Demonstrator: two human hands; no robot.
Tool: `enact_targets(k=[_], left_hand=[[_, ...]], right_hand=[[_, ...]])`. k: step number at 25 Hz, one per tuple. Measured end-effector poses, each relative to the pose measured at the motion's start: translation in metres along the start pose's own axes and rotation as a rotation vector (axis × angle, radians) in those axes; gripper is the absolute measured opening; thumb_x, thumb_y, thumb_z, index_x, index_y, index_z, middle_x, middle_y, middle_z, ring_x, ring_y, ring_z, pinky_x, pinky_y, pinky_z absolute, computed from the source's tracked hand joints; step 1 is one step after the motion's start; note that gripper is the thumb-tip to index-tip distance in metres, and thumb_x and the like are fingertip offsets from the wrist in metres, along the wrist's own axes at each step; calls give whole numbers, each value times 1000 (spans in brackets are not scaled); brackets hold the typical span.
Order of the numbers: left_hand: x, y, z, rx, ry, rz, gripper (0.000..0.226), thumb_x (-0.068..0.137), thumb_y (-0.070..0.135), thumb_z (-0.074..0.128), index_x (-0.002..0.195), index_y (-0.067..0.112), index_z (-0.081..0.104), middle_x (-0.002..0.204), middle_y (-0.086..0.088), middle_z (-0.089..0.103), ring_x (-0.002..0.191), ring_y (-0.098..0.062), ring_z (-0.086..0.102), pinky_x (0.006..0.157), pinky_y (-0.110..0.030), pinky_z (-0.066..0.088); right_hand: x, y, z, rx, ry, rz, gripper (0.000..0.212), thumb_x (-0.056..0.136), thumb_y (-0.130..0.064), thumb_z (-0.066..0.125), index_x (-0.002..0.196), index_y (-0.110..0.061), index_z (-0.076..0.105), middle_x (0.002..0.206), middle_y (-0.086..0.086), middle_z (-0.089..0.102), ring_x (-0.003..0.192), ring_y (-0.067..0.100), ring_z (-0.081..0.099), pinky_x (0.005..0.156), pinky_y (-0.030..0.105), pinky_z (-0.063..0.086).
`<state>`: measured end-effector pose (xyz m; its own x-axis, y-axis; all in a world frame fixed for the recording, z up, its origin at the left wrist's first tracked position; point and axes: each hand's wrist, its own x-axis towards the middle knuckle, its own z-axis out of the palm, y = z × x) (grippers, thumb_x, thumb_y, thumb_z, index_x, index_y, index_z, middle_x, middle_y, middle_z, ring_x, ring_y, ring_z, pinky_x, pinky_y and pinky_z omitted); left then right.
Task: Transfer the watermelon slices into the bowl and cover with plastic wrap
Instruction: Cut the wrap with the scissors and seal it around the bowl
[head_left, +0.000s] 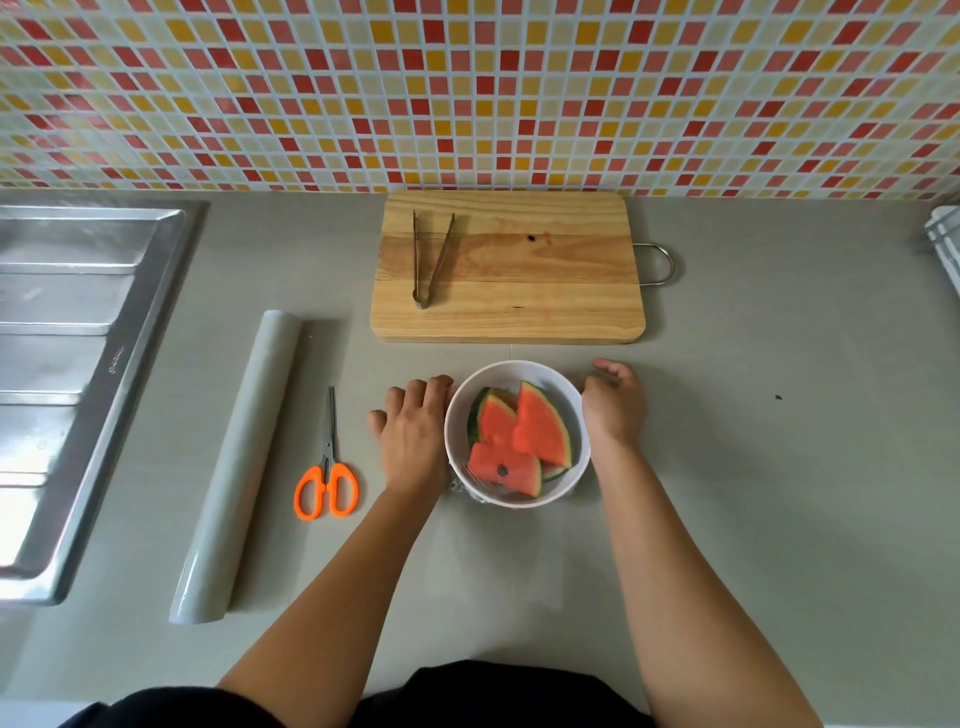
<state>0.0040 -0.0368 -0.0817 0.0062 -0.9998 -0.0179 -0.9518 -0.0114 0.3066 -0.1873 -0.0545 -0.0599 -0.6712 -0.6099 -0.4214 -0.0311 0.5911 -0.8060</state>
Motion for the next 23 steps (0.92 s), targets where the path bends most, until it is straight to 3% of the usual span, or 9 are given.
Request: enact_targets(k=[3, 5, 8, 9, 11, 14, 17, 20, 23], left_hand=[[-3, -2, 2, 124, -41, -85, 41, 85, 39, 51, 121, 20, 46, 118, -8, 48, 105, -29, 37, 78, -37, 20], [-9, -9, 2, 38, 55, -133, 35, 88, 28, 50, 122, 18, 48, 120, -10, 49, 107, -30, 40, 81, -35, 25], [-11, -13, -14, -848, 254, -260, 28, 96, 24, 35, 115, 25, 56, 113, 3, 62, 109, -23, 56, 83, -22, 41], [-11, -9, -17, -1089, 194, -221, 30, 97, 32, 31, 115, 31, 56, 115, 8, 64, 111, -17, 58, 87, -19, 45], [-10, 4, -23, -1277, -46, -112, 38, 96, 48, 27, 121, 39, 53, 125, 12, 61, 120, -8, 54, 97, -17, 44], [-6, 20, -19, -1298, -239, -107, 45, 92, 53, 24, 127, 38, 48, 131, 15, 55, 125, -5, 49, 102, -25, 43], [-5, 25, -14, -1316, -215, -185, 51, 91, 49, 22, 127, 27, 50, 130, -2, 58, 123, -20, 52, 104, -40, 42], [-6, 27, -14, -1378, -250, -286, 49, 96, 50, 19, 116, 29, 58, 119, -7, 64, 117, -28, 56, 100, -42, 46], [-5, 24, -12, -1308, -295, -305, 63, 98, 49, 10, 126, 17, 56, 123, -12, 62, 117, -28, 56, 103, -48, 42]], right_hand=[[0, 0, -1, -15, -14, -8, 33, 81, -6, 42, 104, -18, 62, 87, -2, 58, 77, 18, 55, 71, 26, 40], [1, 1, -2, -37, -23, -24, 33, 80, -6, 43, 104, -19, 62, 85, -4, 56, 73, 15, 53, 69, 24, 37], [2, 1, -1, -36, -25, -29, 33, 80, -6, 42, 102, -20, 62, 83, -6, 55, 66, 8, 50, 67, 23, 36], [2, 1, -1, -33, -24, -28, 33, 80, -5, 42, 102, -20, 62, 83, -6, 55, 66, 8, 50, 67, 23, 35], [2, 2, -1, -41, -29, -40, 34, 80, -5, 42, 104, -19, 62, 84, -5, 56, 68, 11, 51, 67, 23, 35], [1, 3, 0, -49, -15, -68, 33, 81, -5, 42, 104, -18, 62, 87, -5, 56, 66, 9, 50, 61, 17, 34], [0, 2, 0, -36, 36, -72, 32, 83, -5, 41, 103, -17, 61, 81, -6, 54, 60, -2, 46, 48, 16, 29], [-2, 2, 1, -3, 66, -77, 31, 83, -3, 40, 103, -14, 61, 80, -5, 54, 60, -2, 46, 45, 8, 33], [-4, 1, 0, -11, 55, -66, 31, 83, -4, 40, 103, -16, 61, 85, -3, 57, 62, 6, 50, 52, 14, 34]])
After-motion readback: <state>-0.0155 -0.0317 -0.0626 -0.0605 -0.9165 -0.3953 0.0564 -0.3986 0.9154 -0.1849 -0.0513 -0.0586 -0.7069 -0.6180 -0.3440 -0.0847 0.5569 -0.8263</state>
